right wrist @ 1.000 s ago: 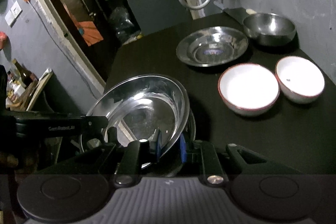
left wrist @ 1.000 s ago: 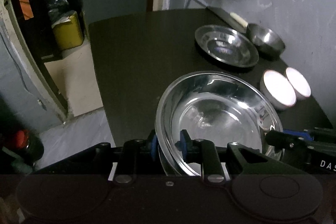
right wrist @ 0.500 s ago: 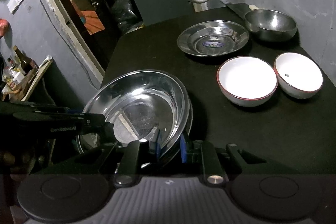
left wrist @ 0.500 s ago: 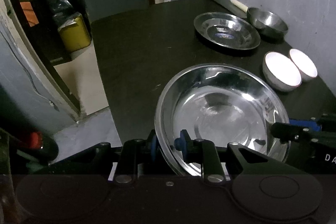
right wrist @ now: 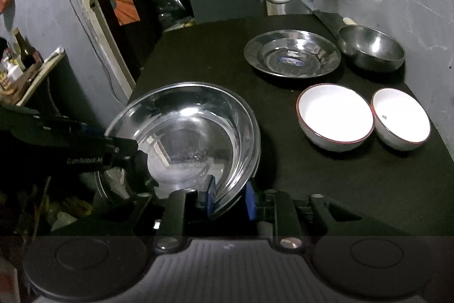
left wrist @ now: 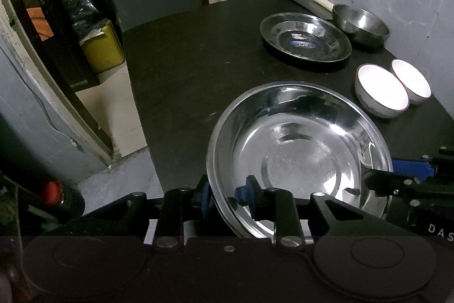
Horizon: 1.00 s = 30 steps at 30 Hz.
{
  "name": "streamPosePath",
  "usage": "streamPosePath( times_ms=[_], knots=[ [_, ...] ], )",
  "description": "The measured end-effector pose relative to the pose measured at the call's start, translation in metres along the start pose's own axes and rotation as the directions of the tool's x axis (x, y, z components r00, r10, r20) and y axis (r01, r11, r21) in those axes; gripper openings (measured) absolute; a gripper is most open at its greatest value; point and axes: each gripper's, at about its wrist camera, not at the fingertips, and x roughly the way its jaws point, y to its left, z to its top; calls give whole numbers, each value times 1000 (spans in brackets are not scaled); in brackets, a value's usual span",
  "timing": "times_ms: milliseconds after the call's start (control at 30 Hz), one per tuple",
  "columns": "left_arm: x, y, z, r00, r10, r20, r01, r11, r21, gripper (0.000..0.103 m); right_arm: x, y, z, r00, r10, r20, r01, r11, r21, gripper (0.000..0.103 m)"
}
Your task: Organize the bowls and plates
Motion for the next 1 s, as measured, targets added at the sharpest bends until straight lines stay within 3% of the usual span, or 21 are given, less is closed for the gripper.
streamPosePath(
  times_ms=[467, 533, 567, 833, 900, 1000],
  knots=[
    [1, -3, 1, 1000, 1, 9, -1, 1000, -1, 38, 6, 0, -2, 1000, -3, -18, 4, 1000, 11, 28],
    [0, 0, 1, 1000, 1, 10, -1, 1000, -9, 47, 5, 0, -4, 1000, -2, -18, 2, 1000, 16, 30],
    [-1, 1, 2, 1000, 5, 15, -4, 1000, -13, 57, 5, -1, -4, 1000, -2, -16, 3, 1000, 21, 34],
    [-5, 17, 16, 996, 6, 91, 2, 996, -89, 102, -4, -12, -1, 999, 6, 45, -9, 997, 71, 75],
    [-5, 23, 24, 993, -9, 114, 24, 992, -128, 102, -10, -16, 3, 996, 3, 85, -9, 997, 76, 89],
    [2, 31, 41, 988, -50, 149, 78, 979, -190, 102, -16, -25, 13, 991, -8, 137, -3, 996, 84, 99]
  ],
)
